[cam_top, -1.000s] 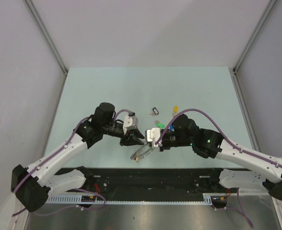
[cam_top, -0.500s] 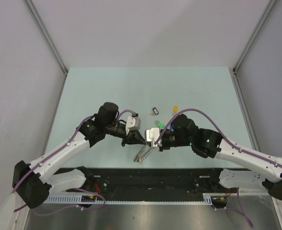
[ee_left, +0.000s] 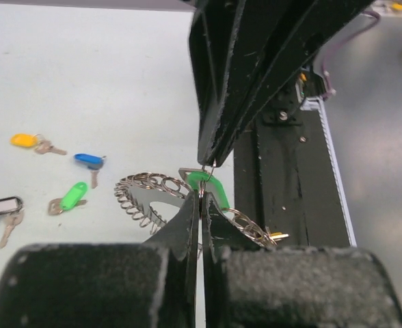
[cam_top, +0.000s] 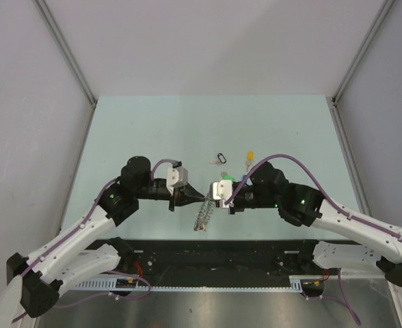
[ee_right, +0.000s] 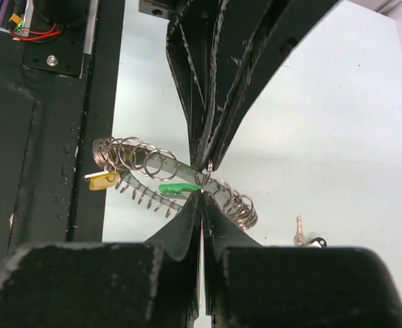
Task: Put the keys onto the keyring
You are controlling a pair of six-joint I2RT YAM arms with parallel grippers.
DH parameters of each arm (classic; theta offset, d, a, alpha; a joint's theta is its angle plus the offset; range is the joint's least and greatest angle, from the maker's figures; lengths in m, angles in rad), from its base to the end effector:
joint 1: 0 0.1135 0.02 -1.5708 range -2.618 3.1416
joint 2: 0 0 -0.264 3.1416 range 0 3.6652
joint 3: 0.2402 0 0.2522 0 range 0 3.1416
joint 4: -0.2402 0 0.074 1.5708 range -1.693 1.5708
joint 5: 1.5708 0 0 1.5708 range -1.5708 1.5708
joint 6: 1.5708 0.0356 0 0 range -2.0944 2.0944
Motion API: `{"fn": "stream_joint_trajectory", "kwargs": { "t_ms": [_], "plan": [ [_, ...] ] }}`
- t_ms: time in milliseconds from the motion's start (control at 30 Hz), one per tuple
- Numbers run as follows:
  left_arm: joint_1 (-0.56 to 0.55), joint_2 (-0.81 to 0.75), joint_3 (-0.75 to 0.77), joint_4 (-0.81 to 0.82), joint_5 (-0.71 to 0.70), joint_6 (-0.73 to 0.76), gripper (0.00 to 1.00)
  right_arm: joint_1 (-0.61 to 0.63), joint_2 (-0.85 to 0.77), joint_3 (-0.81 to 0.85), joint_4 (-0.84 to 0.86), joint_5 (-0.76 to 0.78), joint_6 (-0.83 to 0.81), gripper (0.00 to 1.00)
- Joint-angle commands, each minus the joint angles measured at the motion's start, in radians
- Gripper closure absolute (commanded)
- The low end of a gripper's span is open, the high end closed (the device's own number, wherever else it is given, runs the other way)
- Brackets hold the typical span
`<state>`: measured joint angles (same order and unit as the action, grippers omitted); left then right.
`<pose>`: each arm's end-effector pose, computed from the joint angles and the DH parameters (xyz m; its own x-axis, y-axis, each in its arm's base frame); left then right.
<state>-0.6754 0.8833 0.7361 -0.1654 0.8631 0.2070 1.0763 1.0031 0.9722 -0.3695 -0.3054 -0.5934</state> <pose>0.1361 -0.1437 0.3111 -0.0354 0.1995 -0.9793 0.9993 0.0146 -0.0331 0.0970 0.2024 0.3464 0.3895 -0.4013 -0.8290 -0.9084 -0.0186 -0.4178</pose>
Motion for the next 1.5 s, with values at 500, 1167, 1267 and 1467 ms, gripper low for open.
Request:
{"fn": "stream_joint_trajectory", "kwargs": {
  "t_ms": [500, 1167, 1267, 1467],
  "plan": [
    [-0.019, -0.172, -0.349, 0.825, -0.397, -0.635, 1.00, 0.027, 0.052, -0.017, 0.145, 0.020, 0.043, 1.00],
    [-0.012, -0.225, -0.195, 0.267, -0.275, -0.281, 0.55, 0.010, 0.043, 0.045, 0.052, -0.023, -0.042, 1.00],
    [-0.007, -0.138, -0.054, 0.059, -0.178, -0.095, 0.51, 0.008, 0.043, 0.054, 0.035, -0.024, -0.045, 1.00],
    [-0.009, 0.015, 0.127, -0.346, -0.052, 0.313, 0.44, 0.008, 0.038, 0.059, 0.017, -0.041, -0.043, 1.00]
  ]
}}
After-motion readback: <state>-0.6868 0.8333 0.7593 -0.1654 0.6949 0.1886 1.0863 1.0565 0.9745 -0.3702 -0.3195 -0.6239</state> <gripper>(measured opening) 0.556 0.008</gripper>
